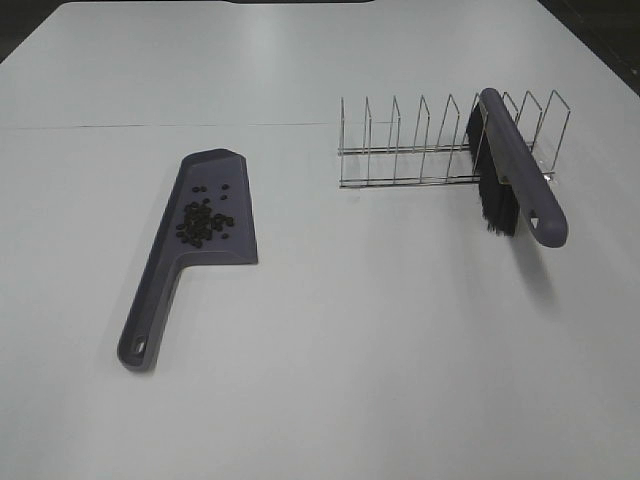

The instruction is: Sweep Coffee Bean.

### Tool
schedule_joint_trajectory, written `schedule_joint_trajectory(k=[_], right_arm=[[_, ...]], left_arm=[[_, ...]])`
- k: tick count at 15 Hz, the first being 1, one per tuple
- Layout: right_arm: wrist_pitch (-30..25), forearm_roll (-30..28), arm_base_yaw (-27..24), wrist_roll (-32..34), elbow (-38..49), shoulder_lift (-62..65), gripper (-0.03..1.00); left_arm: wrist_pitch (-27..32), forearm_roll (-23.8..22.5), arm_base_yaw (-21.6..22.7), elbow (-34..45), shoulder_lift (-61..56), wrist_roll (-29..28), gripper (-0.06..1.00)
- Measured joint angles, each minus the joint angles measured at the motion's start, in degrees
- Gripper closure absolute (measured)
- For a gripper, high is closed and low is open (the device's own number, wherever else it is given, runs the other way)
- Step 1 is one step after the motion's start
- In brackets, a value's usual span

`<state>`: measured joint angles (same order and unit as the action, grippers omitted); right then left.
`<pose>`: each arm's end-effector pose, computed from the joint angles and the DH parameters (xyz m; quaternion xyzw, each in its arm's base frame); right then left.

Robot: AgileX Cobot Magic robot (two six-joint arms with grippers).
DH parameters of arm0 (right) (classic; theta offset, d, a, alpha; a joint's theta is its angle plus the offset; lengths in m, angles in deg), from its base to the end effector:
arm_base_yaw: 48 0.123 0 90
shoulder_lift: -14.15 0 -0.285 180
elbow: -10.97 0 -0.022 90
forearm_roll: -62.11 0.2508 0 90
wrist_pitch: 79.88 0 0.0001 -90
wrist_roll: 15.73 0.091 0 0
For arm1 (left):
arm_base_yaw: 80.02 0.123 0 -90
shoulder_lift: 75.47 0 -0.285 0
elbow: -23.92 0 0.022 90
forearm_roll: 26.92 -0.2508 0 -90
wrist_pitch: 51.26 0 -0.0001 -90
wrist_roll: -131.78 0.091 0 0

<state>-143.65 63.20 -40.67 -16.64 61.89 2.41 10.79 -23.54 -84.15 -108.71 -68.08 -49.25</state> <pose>0.0065 0.0024 0.2616 -0.0642 0.8903 0.0347 0.4494 -0.0097 -0.0041 0.2813 0.0249 0.8510 -0.0530 0.5218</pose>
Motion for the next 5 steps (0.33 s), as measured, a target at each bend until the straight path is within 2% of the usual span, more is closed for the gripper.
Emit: schedule_joint_trajectory(k=[5], right_arm=[[0.0, 0.0, 0.0, 0.0, 0.0, 0.0, 0.15]], left_arm=[[0.0, 0.0, 0.0, 0.0, 0.0, -0.1, 0.18]])
